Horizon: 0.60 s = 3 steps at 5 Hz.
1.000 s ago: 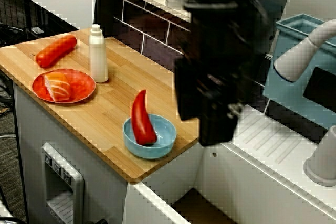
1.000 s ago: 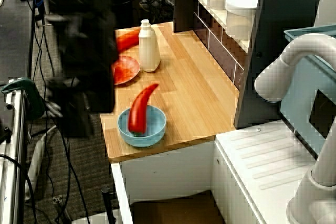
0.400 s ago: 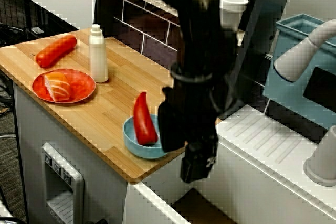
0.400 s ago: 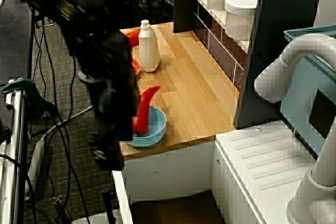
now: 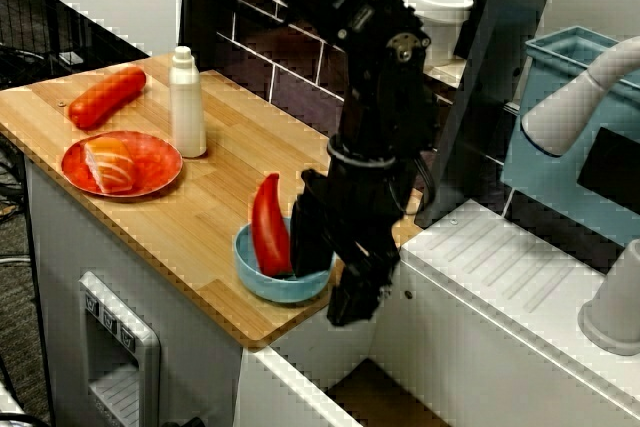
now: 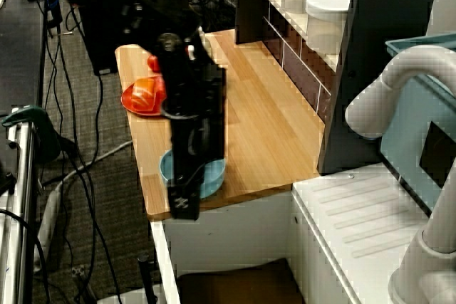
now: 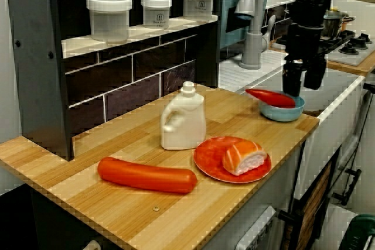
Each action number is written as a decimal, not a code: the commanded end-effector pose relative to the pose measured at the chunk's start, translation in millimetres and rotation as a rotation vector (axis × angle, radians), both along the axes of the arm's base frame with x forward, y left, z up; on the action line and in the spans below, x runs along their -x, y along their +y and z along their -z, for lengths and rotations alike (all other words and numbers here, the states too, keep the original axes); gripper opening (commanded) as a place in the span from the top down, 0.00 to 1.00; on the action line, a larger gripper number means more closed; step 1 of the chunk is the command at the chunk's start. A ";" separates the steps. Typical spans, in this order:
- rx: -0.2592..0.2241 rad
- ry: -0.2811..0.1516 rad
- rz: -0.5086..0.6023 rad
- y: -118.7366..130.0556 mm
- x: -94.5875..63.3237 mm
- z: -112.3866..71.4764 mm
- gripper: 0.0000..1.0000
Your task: Push into sink
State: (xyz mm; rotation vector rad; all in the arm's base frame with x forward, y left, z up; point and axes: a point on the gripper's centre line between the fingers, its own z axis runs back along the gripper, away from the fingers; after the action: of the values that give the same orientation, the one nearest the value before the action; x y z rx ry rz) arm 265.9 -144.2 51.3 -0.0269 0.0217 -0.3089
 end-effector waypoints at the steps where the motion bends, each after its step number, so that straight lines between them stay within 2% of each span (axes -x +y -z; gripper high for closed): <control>1: 0.118 0.013 -0.025 19.6 -13.4 -46.0 0.00; 2: 0.143 0.040 -0.044 24.6 -17.4 -57.1 0.00; 3: 0.153 0.048 -0.035 31.2 -17.8 -69.6 0.00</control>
State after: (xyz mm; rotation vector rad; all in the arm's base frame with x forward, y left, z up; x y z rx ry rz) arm 284.6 -113.2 97.9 -0.1733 0.1354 -0.2692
